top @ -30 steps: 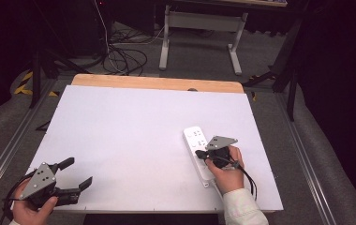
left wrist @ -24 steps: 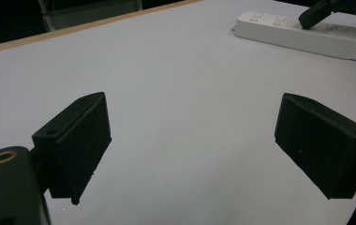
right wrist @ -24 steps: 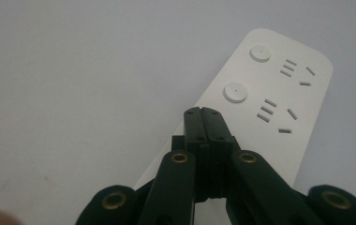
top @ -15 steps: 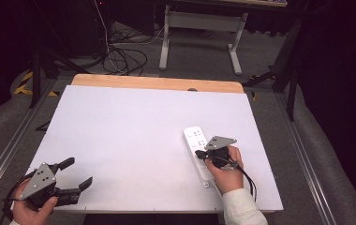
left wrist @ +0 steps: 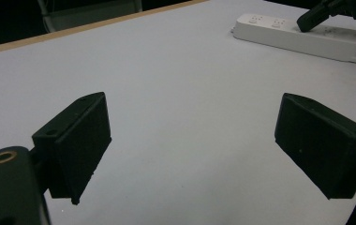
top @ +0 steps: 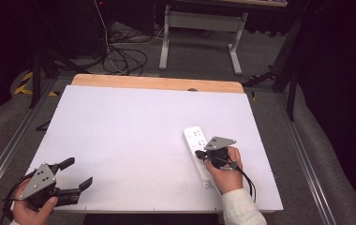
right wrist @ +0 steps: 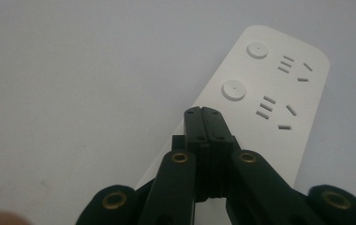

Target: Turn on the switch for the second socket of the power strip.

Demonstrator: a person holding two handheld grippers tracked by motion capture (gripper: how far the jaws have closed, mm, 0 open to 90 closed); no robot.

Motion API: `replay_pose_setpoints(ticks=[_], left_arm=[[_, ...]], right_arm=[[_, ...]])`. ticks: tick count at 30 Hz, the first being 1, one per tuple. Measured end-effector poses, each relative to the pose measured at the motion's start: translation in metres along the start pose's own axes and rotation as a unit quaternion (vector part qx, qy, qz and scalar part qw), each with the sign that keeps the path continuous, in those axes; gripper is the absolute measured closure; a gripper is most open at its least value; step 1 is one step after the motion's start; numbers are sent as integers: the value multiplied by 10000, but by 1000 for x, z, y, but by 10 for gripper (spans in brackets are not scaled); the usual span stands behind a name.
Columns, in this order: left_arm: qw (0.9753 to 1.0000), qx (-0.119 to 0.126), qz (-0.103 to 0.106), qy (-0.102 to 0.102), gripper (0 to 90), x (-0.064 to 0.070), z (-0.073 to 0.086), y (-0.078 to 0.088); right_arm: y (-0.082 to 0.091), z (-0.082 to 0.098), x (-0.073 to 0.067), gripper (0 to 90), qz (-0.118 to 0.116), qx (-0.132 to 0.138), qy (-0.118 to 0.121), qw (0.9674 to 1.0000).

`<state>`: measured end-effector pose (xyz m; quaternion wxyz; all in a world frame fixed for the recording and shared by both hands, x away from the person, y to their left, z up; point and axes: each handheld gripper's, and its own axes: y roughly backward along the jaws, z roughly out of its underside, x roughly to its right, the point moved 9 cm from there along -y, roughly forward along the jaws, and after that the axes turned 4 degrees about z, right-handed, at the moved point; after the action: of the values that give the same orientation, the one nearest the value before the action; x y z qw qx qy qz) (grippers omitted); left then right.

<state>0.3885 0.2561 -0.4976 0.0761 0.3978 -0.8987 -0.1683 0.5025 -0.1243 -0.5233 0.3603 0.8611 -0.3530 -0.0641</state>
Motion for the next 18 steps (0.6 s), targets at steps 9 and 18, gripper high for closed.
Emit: replay_pose_setpoints(ticks=[9,18], left_arm=[[10000,-29,10,9,114,0,1,0],[10000,-56,17,-23,113,0,2,-1]], right_arm=[[0,0,-1,900,23,-14,-16,10000],[-1,0,0,900,19,-61,-51,10000]])
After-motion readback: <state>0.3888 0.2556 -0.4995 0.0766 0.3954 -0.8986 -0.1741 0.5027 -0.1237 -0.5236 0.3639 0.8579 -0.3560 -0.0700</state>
